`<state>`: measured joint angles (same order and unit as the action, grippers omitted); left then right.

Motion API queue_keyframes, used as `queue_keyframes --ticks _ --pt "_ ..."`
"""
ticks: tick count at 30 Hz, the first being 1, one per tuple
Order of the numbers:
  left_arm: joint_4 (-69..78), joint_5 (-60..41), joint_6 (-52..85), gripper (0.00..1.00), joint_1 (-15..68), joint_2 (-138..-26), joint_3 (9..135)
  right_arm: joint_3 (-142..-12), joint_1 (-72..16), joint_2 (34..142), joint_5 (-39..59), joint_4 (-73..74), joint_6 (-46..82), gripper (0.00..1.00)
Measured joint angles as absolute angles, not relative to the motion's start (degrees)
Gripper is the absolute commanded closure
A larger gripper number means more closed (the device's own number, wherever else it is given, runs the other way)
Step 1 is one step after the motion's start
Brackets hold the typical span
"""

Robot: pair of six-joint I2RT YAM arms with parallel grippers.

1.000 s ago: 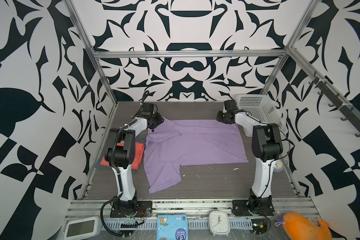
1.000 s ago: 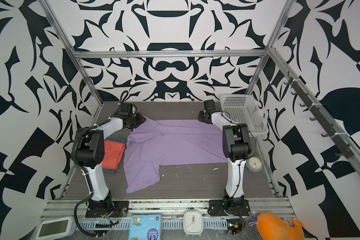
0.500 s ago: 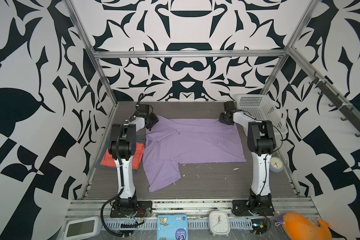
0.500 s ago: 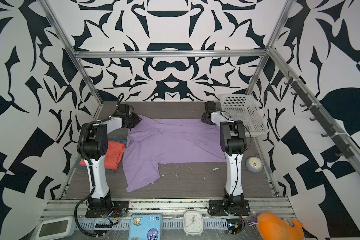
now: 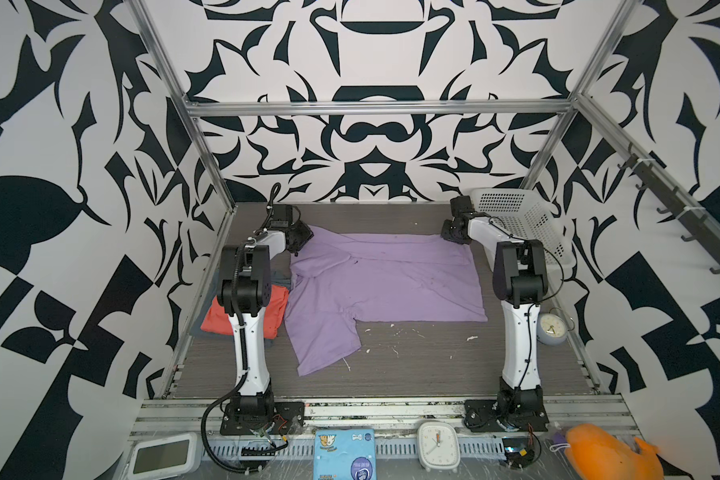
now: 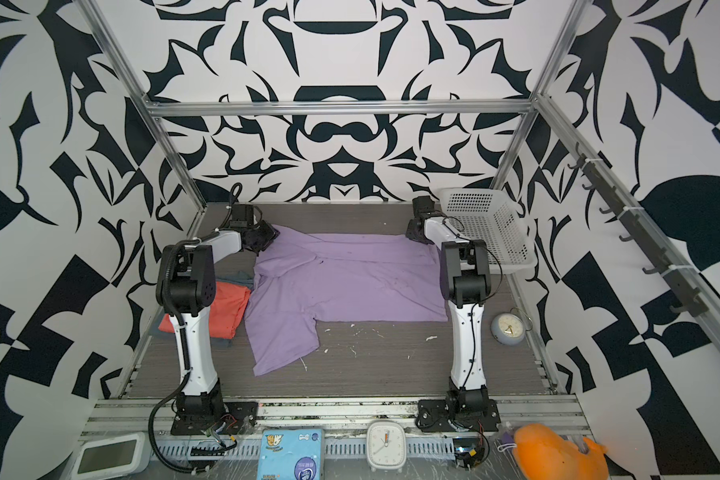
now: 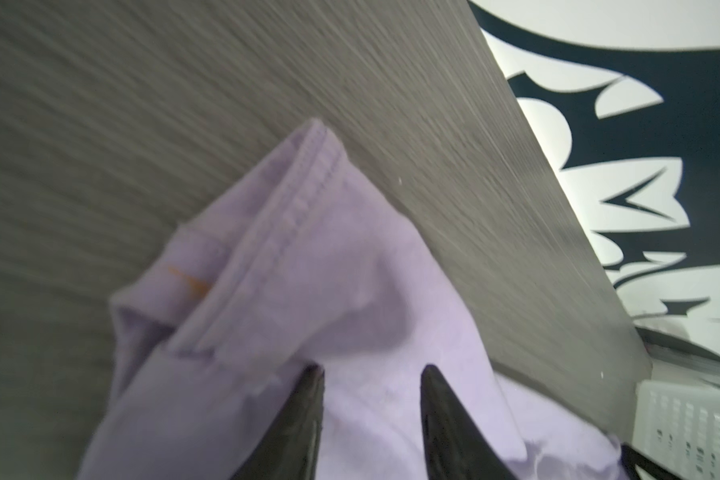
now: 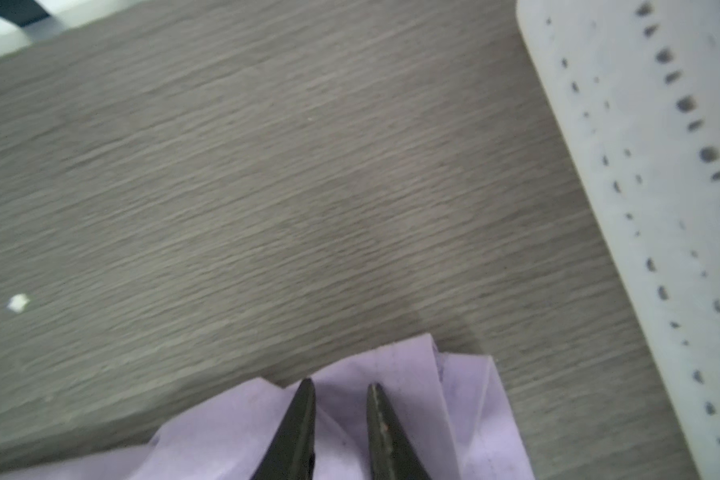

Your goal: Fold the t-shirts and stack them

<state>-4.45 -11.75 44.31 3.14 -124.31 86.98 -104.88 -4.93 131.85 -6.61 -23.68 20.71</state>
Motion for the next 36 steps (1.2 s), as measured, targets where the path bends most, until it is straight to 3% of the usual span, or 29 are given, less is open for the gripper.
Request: queue_keyframes --ticks 9,14,20,26,31,36 --pt "-7.07 -14.04 40.32 0.5 3.11 -97.6 76.69 -94.89 -6.87 108.4 -1.26 -23.07 16.6 0.65" --pt "-13.63 -13.08 39.42 0.48 4.78 -84.34 66.19 -80.38 -10.07 93.6 -0.12 -22.46 19.53 0.59" --pt "-28.18 -8.32 42.52 0.47 12.62 -70.39 50.06 -58.61 -10.7 78.78 0.4 -25.34 25.82 0.54" --pt "-41.36 -3.57 49.82 0.46 20.03 -55.13 39.83 -46.06 -10.66 65.34 -0.69 -30.85 30.63 0.46" --pt "-49.5 -1.21 54.61 0.44 25.3 -51.2 34.85 -41.67 -10.66 60.16 -1.96 -33.23 33.1 0.42" --pt "-52.34 -1.04 56.88 0.45 28.71 -55.81 33.93 -40.07 -10.66 60.38 -3.33 -33.87 34.09 0.4"
